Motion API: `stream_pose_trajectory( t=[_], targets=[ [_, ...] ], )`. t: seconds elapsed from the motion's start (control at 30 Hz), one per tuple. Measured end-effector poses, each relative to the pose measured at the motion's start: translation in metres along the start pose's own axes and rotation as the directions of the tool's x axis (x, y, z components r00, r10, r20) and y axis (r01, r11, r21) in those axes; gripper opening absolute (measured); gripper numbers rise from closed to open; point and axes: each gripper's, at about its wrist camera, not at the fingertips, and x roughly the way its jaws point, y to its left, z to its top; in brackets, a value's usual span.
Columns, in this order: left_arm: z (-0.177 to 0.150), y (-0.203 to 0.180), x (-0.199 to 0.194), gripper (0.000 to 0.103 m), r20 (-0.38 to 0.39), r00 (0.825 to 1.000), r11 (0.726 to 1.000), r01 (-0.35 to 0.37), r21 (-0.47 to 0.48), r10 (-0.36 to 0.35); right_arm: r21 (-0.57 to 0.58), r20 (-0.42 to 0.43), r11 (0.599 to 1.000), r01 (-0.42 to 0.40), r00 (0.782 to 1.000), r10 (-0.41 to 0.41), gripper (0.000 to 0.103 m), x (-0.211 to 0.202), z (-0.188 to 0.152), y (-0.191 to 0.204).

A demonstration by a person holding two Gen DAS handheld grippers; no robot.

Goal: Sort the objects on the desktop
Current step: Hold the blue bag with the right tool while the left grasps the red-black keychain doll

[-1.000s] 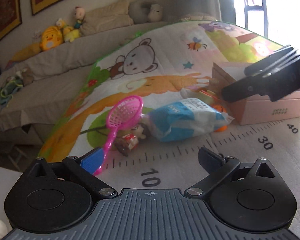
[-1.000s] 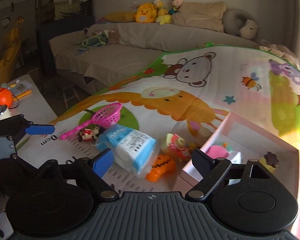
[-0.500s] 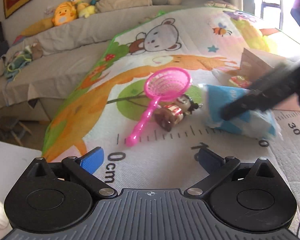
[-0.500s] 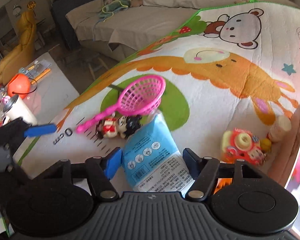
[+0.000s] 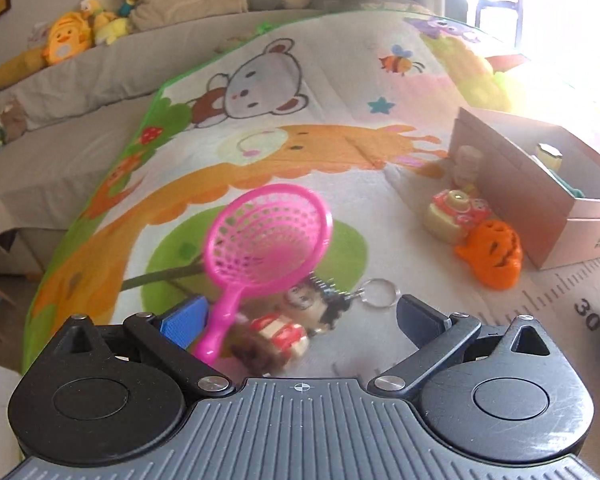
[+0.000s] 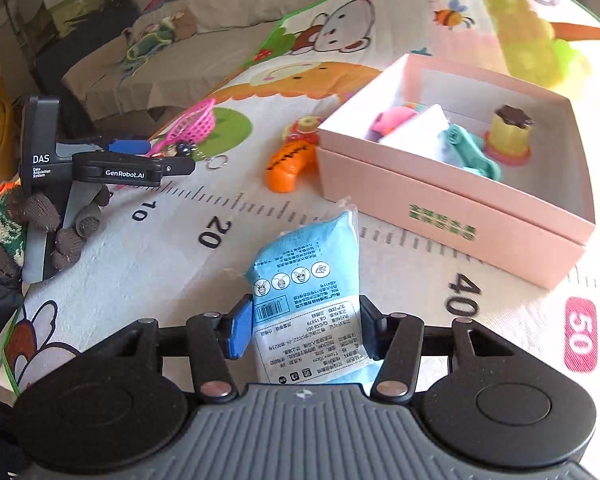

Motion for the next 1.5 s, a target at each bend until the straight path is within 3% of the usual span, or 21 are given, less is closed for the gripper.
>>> stream_pose_trajectory(
  t=[0.1, 0.2, 0.3, 0.37, 0.53, 0.63, 0.67, 0.77, 1.0, 1.2, 1.5],
  targets=[
    [0.004, -0.033, 0.004, 0.103, 0.006, 0.999, 0.995, 0.037, 0.094, -0.038, 0.057, 0.03, 0.998, 0.01, 0.999, -0.012, 0.053, -0.009, -0.01, -0.015],
    [0.003, -0.063, -0.002, 0.103, 0.016, 0.99, 0.98, 0.134, 0.146, -0.138, 0.085, 0.052, 0.996, 0.01, 0.999, -0.015, 0.054, -0.012, -0.016, -0.022],
    [0.0, -0.08, -0.019, 0.103, 0.037, 0.974, 0.966, 0.215, 0.142, -0.222, 0.079, 0.072, 0.996, 0.037, 0.996, -0.043, 0.055, -0.012, -0.019, -0.024],
    [-0.005, -0.085, -0.031, 0.103, 0.047, 0.97, 0.966, 0.234, 0.111, -0.24, 0.056, 0.091, 0.996, 0.073, 0.993, -0.077, 0.058, -0.01, -0.022, -0.022],
    [-0.009, -0.092, -0.04, 0.103, 0.045, 0.988, 0.988, 0.144, 0.048, -0.146, 0.034, 0.124, 0.994, 0.099, 0.987, -0.103, 0.065, -0.007, -0.029, -0.02],
    [-0.004, -0.087, -0.028, 0.103, 0.012, 1.0, 0.999, -0.028, 0.023, 0.028, 0.033, 0.135, 0.992, 0.123, 0.983, -0.127, 0.066, -0.002, -0.034, -0.019],
    [-0.004, -0.083, -0.026, 0.102, 0.003, 0.999, 0.999, -0.049, -0.001, 0.049, 0.033, 0.139, 0.991, 0.126, 0.982, -0.129, 0.066, -0.001, -0.035, -0.019],
    [-0.009, -0.073, -0.031, 0.102, -0.018, 1.0, 0.998, -0.021, -0.06, 0.02, 0.04, 0.157, 0.991, 0.126, 0.979, -0.131, 0.069, -0.002, -0.042, -0.021],
    [-0.026, -0.069, -0.042, 0.102, -0.048, 0.998, 0.997, -0.052, -0.049, 0.05, 0.035, 0.191, 0.99, 0.137, 0.971, -0.141, 0.076, -0.002, -0.05, -0.019],
    [-0.03, -0.081, -0.046, 0.102, -0.027, 0.997, 0.997, 0.065, -0.049, -0.066, 0.025, 0.197, 0.988, 0.155, 0.968, -0.157, 0.081, 0.001, -0.052, -0.014],
    [-0.051, -0.076, -0.073, 0.102, -0.012, 0.995, 0.995, -0.097, -0.008, 0.097, 0.038, 0.197, 0.985, 0.171, 0.965, -0.175, 0.087, 0.002, -0.052, -0.013]
  ],
)
